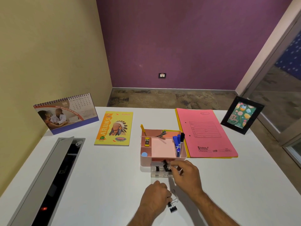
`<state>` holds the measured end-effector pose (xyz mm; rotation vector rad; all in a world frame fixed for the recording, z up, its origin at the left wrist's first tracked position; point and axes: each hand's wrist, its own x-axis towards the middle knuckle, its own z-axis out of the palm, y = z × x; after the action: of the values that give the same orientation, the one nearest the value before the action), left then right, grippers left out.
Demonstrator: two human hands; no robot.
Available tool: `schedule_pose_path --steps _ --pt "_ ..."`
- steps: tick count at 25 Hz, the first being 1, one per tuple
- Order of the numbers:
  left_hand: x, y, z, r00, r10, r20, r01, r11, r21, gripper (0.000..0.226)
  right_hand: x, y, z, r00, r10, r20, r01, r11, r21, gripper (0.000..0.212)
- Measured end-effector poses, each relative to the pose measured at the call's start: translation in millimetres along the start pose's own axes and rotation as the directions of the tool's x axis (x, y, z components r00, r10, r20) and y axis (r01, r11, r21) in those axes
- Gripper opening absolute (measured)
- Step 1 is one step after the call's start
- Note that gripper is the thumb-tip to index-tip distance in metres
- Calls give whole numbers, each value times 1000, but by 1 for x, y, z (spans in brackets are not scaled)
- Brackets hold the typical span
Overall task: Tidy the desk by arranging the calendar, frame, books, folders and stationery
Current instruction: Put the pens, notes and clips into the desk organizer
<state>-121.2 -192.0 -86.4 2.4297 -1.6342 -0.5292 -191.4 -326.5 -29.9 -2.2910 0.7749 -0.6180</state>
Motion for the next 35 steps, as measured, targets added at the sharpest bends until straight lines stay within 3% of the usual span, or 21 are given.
schedule_pose_path --steps 4,6,9,13,17,22,24,27,29,31,33,35 --pt "-2 0 1 981 -184 -57 165 957 -240 27 -6 5 -2 999 1 -32 0 1000 24 19" --pt "-2 2 2 965 -258 -40 225 898 -377 36 -7 5 -2 999 -3 -46 5 999 41 20" --pt "-1 3 -1 945 -325 -18 257 780 -571 29 -7 5 -2 998 -30 -62 35 996 76 20" --pt "4 8 -8 925 -361 -121 133 604 -786 27 -6 0 -4 995 -62 -77 71 990 123 15" --pt "13 18 -22 850 -471 -235 17 472 -882 22 -3 -4 -6 999 -37 -40 44 979 200 11" --pt "17 15 -40 809 -521 -270 -49 400 -915 28 5 -4 -12 995 33 97 -65 936 346 27" --pt "16 15 -43 799 -533 -277 -37 416 -909 35 8 -4 -12 991 61 117 -98 932 349 28" --pt "8 10 -31 802 -502 -323 26 570 -821 41 14 -3 -8 991 83 102 -110 948 298 23" --pt "-3 6 -17 903 -342 -261 45 679 -733 43 17 -5 -5 993 56 107 -78 972 222 19" --pt "-12 -1 -5 982 -90 -164 -1 875 -485 54 19 -7 -1 990 31 137 -49 990 132 18" --pt "-15 -5 2 997 46 -58 -62 946 -317 61 20 -9 2 985 10 170 -19 998 55 19" --pt "-16 -6 2 999 39 -24 -45 957 -285 53 19 -8 4 979 -8 203 3 1000 25 21"
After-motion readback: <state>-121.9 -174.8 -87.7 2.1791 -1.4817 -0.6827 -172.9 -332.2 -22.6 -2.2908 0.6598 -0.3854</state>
